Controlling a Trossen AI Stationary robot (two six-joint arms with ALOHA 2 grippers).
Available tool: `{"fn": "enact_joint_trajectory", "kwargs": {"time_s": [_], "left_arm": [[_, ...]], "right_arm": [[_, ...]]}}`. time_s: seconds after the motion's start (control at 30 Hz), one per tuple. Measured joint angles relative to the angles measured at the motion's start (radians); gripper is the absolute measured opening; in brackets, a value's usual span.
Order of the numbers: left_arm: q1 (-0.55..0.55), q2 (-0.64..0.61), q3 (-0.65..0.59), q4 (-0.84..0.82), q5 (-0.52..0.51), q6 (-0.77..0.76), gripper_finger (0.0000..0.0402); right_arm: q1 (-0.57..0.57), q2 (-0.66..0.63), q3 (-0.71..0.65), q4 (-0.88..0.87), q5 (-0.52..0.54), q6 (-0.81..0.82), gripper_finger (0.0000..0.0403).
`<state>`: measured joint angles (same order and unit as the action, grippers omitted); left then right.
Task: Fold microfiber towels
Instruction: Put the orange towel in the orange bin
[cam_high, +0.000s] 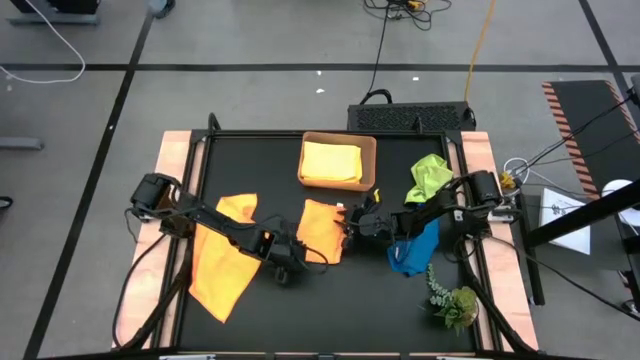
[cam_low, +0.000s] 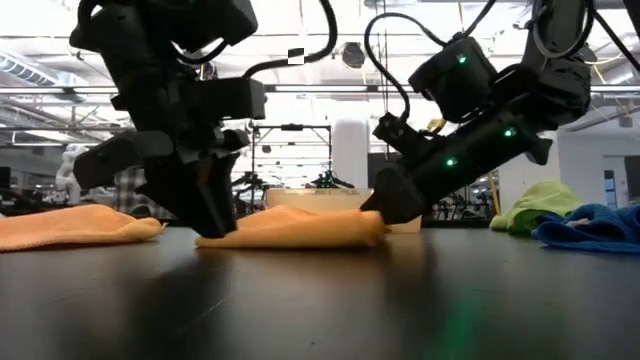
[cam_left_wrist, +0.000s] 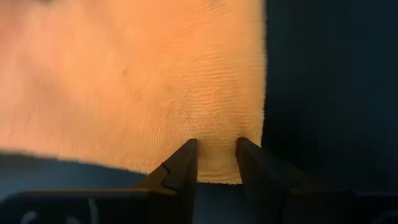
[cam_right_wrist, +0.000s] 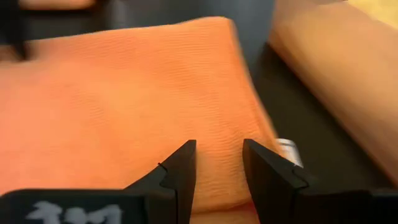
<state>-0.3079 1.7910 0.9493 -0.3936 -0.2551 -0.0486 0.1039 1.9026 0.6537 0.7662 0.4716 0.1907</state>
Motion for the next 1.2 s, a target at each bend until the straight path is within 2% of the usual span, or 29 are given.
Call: {"fn": "enact_joint_trajectory", "kwargs": {"time_s": [0.2, 0.3, 0.4, 0.47, 0.67, 0.9, 1.0, 1.13, 1.2], "left_arm": [[-0.002, -0.067, -0.008, -0.14, -0.085, -0.006, 0.0117], [-0.002, -0.117, -0.009, -0.187, -0.182, 0.002, 0.0117], [0.001, -0.162, -0.008, -0.247, -0.294, 0.001, 0.0117], [0.0, -0.196, -0.008, -0.251, -0.309, -0.009, 0.0117], [-0.076, -0.284, -0.007, -0.138, -0.187, -0.088, 0.0117], [-0.152, -0.274, -0.019, -0.078, -0.01, -0.346, 0.0117], [-0.181, -0.272, -0.072, -0.04, 0.05, -0.441, 0.0117], [-0.204, -0.273, -0.171, 0.112, 0.129, -0.543, 0.0117], [-0.218, -0.271, -0.217, 0.166, 0.132, -0.556, 0.0118]], "right_arm": [[0.1, -0.001, 0.001, -0.046, -0.01, 0.108, 0.0125], [0.167, -0.001, 0.003, -0.037, -0.033, 0.176, 0.0125], [0.234, -0.001, 0.028, -0.037, -0.061, 0.183, 0.0125], [0.269, -0.001, 0.043, -0.029, -0.065, 0.148, 0.0125], [0.314, -0.057, 0.051, 0.099, -0.077, 0.006, 0.0125], [0.271, -0.109, 0.051, 0.06, -0.029, -0.038, 0.0125], [0.256, -0.109, 0.051, 0.029, -0.03, -0.019, 0.0125], [0.25, -0.109, 0.051, 0.006, -0.03, -0.003, 0.0125], [0.25, -0.109, 0.051, 0.01, -0.03, -0.004, 0.0125]]}}
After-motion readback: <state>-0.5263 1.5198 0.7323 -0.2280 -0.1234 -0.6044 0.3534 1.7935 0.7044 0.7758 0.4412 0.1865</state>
